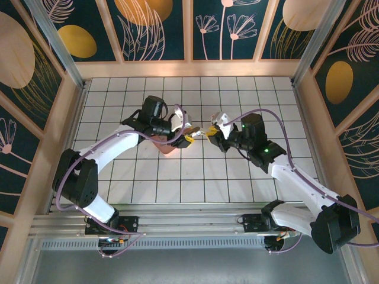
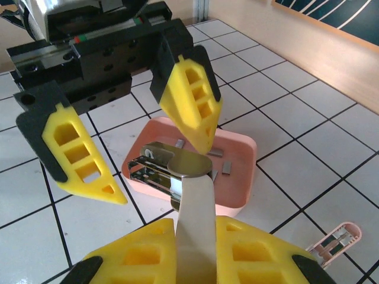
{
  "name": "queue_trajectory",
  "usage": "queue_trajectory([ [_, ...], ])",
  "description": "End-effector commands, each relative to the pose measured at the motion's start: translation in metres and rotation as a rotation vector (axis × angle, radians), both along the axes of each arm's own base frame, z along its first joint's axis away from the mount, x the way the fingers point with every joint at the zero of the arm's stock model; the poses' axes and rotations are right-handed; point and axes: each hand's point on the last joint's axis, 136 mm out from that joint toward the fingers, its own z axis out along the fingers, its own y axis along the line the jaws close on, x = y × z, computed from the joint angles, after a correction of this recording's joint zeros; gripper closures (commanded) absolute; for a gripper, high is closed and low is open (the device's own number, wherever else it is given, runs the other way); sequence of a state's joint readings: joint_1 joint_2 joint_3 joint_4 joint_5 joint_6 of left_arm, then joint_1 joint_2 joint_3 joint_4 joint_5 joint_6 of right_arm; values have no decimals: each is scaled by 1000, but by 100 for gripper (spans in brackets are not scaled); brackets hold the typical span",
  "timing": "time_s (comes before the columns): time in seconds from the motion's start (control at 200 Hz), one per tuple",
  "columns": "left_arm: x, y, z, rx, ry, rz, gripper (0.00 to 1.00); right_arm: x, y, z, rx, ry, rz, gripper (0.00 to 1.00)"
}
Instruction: Load the staples into the stapler
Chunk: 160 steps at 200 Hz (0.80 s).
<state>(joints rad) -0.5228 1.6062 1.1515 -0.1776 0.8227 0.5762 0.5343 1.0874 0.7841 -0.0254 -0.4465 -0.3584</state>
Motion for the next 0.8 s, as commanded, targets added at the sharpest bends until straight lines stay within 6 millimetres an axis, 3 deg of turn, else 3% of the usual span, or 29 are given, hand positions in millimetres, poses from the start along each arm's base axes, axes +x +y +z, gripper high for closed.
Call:
queue_trajectory([
  [0.0,1,-2,0,23,-13,-12,37,-3,6,26,31,-85,41,100],
  [0.11,3,-3,1,22,-17,-3,41,-3,7,28,36,-97,47,100],
  [0.455,8,-5,10,-8,9,31,74,-2,6,30,59,-102,31,97],
  [0.516,7,-6,12,-20,19,32,78,-2,5,32,77,-95,16,89],
  [0.606,8,-8,16,-56,51,61,79,7,-2,40,146,-62,-80,62],
  [0.681,12,-9,22,-101,80,103,79,16,-12,50,266,18,-201,46],
  [0.796,23,-10,29,-168,147,197,78,22,-22,58,438,169,-330,39],
])
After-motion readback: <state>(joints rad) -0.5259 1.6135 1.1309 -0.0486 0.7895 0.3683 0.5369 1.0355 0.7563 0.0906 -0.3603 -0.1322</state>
